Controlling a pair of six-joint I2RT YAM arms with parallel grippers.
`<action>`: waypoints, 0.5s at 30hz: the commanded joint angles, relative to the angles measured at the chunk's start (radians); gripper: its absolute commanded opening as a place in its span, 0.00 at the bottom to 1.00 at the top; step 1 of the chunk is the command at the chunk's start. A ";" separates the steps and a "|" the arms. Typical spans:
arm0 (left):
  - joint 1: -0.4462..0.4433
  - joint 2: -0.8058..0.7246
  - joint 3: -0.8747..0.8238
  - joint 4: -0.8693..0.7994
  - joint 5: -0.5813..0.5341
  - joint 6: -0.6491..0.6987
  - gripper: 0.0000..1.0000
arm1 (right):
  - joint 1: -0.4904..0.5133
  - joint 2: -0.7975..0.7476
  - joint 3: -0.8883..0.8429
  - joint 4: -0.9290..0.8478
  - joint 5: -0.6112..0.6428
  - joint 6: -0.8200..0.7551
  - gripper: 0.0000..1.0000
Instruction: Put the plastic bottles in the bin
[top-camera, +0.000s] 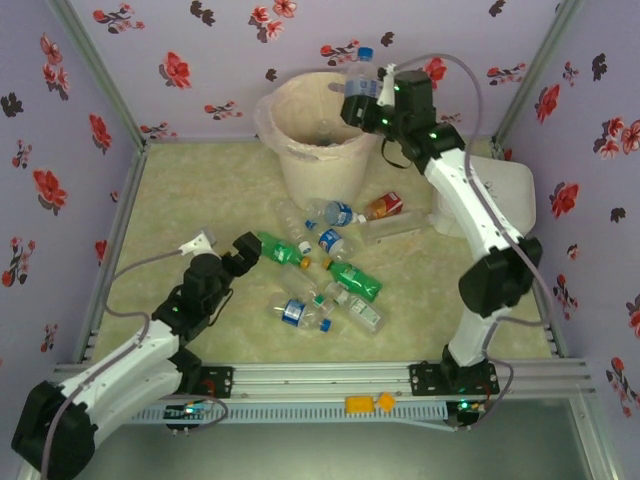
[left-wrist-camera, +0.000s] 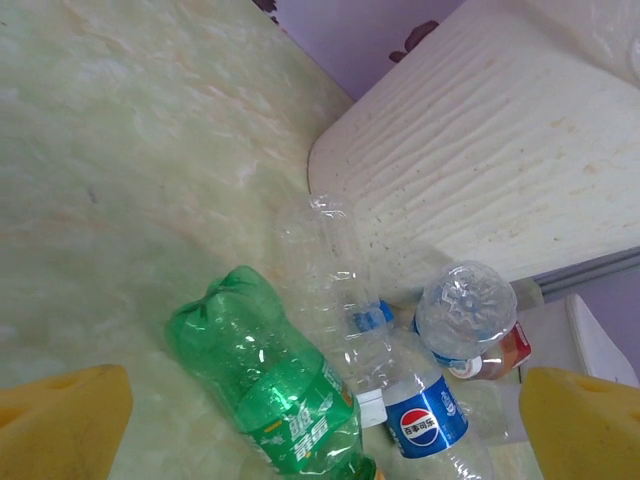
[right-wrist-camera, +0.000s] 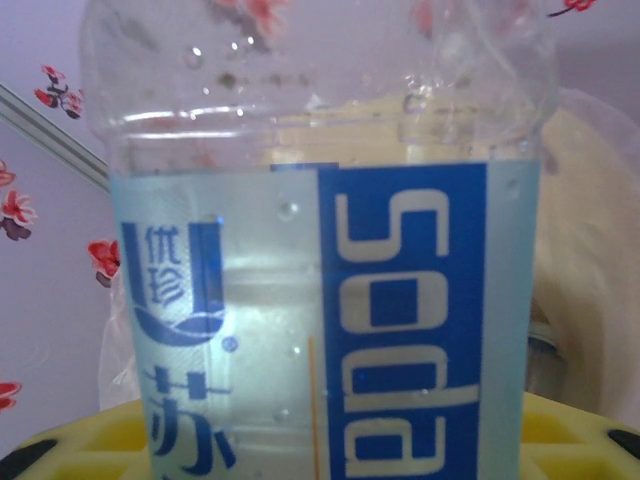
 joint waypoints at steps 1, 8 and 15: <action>0.009 -0.088 -0.004 -0.179 -0.063 0.031 1.00 | 0.034 0.101 0.142 -0.077 -0.002 -0.031 0.45; 0.015 -0.202 -0.036 -0.249 -0.093 0.014 1.00 | 0.068 0.242 0.328 -0.173 0.046 -0.051 0.66; 0.015 -0.116 0.039 -0.246 -0.070 0.053 1.00 | 0.068 0.262 0.501 -0.246 0.065 -0.080 1.00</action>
